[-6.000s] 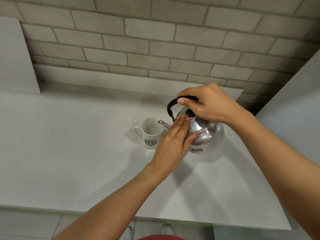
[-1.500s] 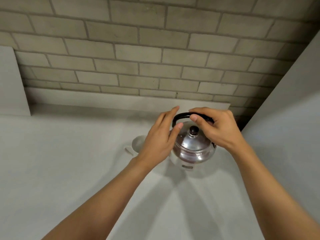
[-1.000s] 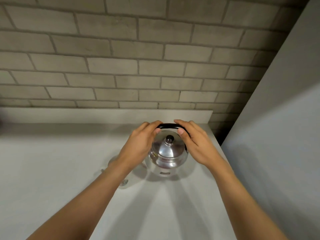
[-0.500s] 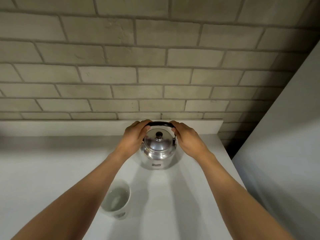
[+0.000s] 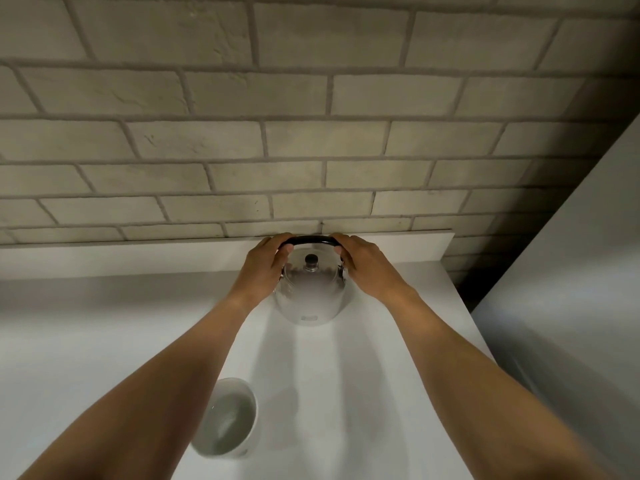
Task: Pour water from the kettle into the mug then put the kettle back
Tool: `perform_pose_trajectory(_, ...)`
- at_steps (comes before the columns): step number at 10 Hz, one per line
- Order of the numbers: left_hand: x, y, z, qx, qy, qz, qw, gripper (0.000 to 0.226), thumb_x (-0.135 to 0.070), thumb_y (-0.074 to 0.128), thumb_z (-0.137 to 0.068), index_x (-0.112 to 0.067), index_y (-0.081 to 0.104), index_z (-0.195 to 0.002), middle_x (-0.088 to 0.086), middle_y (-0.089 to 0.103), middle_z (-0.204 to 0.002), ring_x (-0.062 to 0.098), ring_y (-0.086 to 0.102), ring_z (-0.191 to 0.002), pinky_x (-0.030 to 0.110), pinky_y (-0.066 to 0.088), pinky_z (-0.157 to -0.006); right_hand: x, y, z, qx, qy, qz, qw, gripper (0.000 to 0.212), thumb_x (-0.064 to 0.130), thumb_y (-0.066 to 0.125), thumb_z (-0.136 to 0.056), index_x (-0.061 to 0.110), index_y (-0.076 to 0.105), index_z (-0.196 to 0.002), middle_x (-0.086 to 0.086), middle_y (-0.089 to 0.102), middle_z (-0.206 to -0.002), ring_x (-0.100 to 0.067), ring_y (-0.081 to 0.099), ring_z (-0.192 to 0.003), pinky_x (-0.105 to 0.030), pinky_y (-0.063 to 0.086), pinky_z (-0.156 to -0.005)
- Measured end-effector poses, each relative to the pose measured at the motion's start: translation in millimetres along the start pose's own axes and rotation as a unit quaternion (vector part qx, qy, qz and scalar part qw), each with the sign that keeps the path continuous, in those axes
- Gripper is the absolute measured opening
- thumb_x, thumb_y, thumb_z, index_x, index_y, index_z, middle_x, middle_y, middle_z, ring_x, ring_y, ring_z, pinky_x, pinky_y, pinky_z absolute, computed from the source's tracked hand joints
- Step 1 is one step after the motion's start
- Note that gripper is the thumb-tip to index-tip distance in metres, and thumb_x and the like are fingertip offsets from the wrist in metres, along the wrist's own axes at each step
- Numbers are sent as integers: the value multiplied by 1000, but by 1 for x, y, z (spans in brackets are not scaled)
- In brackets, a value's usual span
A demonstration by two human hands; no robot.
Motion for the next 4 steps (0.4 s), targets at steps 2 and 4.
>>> perform_pose_trajectory(2,3,1,-4,-5,4,7,1000,28,-28,48,-108,-29,61,-132,-6,63,-115,20,64,-105,41,54,-97,-6,2,-6,-13,5,-5,1000,41,16,44,-111,16,52,-151,-14,67,-121,-33,64,-109,-37,50,-93)
perform_pose_trajectory(4,-2,-4,-2,37,-55,3,998,51,-51,50,-103,-35,43,-151,0,44,-153,21,51,-135,38,43,-112,-5,-4,0,8,65,-55,996,51,32,49,-109,25,40,-159,-8,56,-148,-29,56,-130,-38,44,-109)
Point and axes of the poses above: each hand's wrist, its own z-axis away from the middle knuckle, its own y-axis out of the palm, x = y × z, the point moved 4 cm from there along -z, towards the middle knuckle
